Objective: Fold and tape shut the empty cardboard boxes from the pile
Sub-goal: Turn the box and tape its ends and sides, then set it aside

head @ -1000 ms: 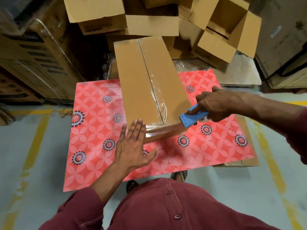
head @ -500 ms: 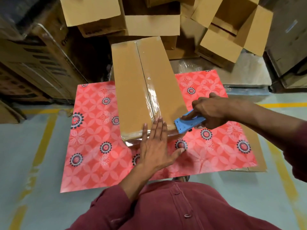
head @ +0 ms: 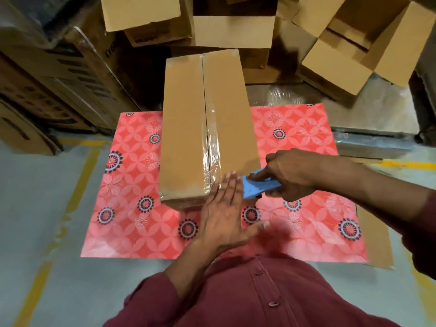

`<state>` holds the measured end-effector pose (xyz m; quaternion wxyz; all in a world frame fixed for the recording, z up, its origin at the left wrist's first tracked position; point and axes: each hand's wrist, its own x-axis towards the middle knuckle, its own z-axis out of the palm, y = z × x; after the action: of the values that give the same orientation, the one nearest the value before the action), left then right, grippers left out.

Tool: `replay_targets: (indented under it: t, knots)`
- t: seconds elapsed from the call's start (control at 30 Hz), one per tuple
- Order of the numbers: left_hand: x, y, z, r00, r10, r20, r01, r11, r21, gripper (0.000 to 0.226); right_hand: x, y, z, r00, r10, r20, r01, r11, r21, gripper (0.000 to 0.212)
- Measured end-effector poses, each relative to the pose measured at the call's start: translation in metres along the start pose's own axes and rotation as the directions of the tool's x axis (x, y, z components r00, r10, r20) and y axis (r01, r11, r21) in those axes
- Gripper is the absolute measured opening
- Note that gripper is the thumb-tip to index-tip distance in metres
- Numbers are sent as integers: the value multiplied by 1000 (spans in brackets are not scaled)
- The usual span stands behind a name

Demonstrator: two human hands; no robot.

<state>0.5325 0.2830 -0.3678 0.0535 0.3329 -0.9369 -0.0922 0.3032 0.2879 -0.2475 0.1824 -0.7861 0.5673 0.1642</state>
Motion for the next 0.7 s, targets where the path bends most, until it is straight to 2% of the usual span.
replay_targets:
  t: [0.1, 0.27, 0.5, 0.7]
  knots:
    - [-1, 3, 11, 999, -34, -36, 34, 999, -19, 115, -3, 6, 4, 1000, 12, 20, -13, 1000, 26, 61]
    - [0, -2, 11, 1000, -6, -20, 6, 1000, 6, 112, -26, 27, 0, 1000, 8, -2, -7, 999, 34, 60]
    - [-1, 0, 9, 998, -35, 49, 33, 998, 49, 112, -76, 73, 20, 976, 176, 131, -181, 983, 21, 64]
    - [3, 6, 1, 996, -58, 67, 52, 995, 80, 108, -63, 70, 42, 972, 211, 99, -204, 976, -77, 79]
